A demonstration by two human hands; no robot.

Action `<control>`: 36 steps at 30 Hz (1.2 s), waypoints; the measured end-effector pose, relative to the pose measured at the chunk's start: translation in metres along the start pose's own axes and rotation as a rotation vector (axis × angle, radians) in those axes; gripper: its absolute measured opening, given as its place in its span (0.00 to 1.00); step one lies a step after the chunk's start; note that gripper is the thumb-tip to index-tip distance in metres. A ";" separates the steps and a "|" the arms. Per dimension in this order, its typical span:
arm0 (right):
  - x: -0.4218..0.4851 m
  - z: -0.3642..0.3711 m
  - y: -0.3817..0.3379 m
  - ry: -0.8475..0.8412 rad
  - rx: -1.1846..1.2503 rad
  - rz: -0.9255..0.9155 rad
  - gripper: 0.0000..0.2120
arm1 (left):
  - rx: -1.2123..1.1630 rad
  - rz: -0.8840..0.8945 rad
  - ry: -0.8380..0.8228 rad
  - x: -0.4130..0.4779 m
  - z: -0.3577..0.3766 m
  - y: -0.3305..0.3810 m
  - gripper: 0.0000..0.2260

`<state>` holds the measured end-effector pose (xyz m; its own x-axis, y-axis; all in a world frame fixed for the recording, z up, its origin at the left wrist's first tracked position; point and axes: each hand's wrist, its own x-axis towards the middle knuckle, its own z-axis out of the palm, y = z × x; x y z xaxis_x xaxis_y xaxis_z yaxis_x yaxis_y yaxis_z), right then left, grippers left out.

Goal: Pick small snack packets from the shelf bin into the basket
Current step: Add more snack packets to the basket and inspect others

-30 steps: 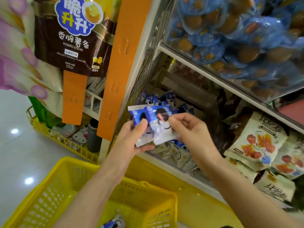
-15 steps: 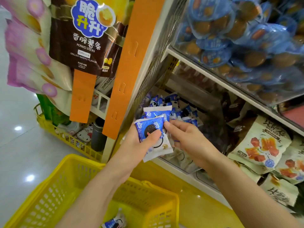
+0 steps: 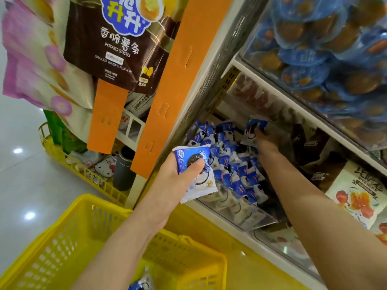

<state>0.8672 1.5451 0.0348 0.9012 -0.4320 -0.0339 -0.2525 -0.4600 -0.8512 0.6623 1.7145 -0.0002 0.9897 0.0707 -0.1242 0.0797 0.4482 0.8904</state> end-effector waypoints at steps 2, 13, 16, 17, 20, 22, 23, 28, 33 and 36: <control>0.010 0.005 0.002 0.060 -0.098 -0.059 0.19 | -0.007 -0.005 0.010 0.004 -0.001 0.000 0.11; 0.037 0.015 0.019 -0.122 -0.613 -0.136 0.18 | -0.009 0.019 -0.022 0.013 -0.005 -0.004 0.11; 0.040 0.014 0.019 -0.179 -0.668 -0.122 0.17 | -0.004 0.027 -0.025 0.012 -0.006 -0.005 0.10; 0.041 0.016 0.021 -0.190 -0.631 -0.129 0.17 | -0.005 0.024 -0.028 0.012 -0.006 -0.005 0.11; 0.039 0.022 0.022 -0.230 -0.421 -0.093 0.19 | -0.015 0.011 -0.030 0.011 -0.005 -0.004 0.12; 0.038 0.024 0.020 -0.260 -0.402 -0.075 0.19 | -0.021 0.013 -0.018 0.012 -0.005 -0.004 0.11; 0.038 0.025 0.019 -0.280 -0.417 -0.068 0.17 | -0.020 0.013 -0.010 0.012 -0.005 -0.004 0.11; 0.040 0.024 0.015 -0.320 -0.443 -0.053 0.15 | 0.008 0.004 0.029 0.012 -0.002 -0.002 0.12; 0.008 0.023 0.002 -0.245 -0.495 -0.206 0.18 | -0.087 -0.062 0.049 0.011 -0.002 0.001 0.07; -0.036 0.013 -0.004 -0.212 -0.415 -0.525 0.14 | -0.095 -0.046 0.020 0.007 -0.003 0.004 0.07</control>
<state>0.8399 1.5729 0.0326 0.9793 0.0697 0.1901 0.1597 -0.8427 -0.5141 0.6688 1.7193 0.0015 0.9826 0.0654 -0.1738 0.1127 0.5336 0.8382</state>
